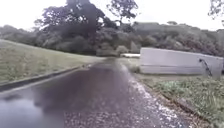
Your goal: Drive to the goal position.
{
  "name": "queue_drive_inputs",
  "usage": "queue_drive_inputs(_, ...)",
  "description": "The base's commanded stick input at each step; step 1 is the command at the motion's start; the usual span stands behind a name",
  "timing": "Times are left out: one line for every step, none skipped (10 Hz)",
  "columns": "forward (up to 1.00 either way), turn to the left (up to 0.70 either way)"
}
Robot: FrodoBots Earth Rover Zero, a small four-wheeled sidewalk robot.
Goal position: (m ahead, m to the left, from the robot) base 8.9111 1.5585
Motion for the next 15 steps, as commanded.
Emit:
queue_drive_inputs(0.45,0.0)
queue_drive_inputs(0.45,0.0)
queue_drive_inputs(0.45,0.0)
queue_drive_inputs(0.45,0.0)
queue_drive_inputs(0.45,0.0)
queue_drive_inputs(0.45,0.0)
queue_drive_inputs(0.45,0.0)
queue_drive_inputs(0.45,0.0)
queue_drive_inputs(0.45,0.0)
queue_drive_inputs(0.45,0.0)
queue_drive_inputs(0.45,0.0)
queue_drive_inputs(0.45,0.0)
queue_drive_inputs(0.45,-0.27)
queue_drive_inputs(0.45,-0.27)
queue_drive_inputs(0.45,-0.27)
